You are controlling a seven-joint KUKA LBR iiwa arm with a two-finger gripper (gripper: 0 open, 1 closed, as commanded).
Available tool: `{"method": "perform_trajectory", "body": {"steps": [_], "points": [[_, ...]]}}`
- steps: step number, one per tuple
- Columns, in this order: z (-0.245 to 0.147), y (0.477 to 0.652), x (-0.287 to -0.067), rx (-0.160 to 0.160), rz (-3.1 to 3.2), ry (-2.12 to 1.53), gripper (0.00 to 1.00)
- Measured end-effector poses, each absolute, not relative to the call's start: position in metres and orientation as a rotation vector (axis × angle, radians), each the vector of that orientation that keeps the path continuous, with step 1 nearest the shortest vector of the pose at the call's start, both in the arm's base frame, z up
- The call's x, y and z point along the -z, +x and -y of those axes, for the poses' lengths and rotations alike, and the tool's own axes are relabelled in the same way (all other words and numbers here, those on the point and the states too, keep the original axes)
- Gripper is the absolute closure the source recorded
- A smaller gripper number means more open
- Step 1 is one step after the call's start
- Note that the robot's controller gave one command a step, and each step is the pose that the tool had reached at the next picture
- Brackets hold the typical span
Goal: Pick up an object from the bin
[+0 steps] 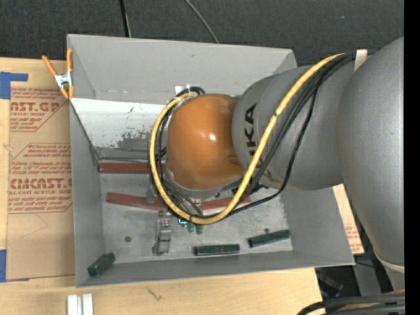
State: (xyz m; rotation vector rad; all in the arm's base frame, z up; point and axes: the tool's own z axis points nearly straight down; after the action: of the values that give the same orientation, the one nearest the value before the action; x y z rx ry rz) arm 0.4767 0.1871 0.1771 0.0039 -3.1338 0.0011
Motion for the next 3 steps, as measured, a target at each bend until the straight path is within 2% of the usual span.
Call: {"method": "perform_trajectory", "body": {"steps": [1,2,3], "points": [[-0.186,0.479,-0.181,0.002,3.141,0.001,0.00],[-0.188,0.508,-0.129,0.005,3.149,0.041,0.00],[-0.174,0.547,-0.076,0.004,3.144,-0.090,0.00]]}}
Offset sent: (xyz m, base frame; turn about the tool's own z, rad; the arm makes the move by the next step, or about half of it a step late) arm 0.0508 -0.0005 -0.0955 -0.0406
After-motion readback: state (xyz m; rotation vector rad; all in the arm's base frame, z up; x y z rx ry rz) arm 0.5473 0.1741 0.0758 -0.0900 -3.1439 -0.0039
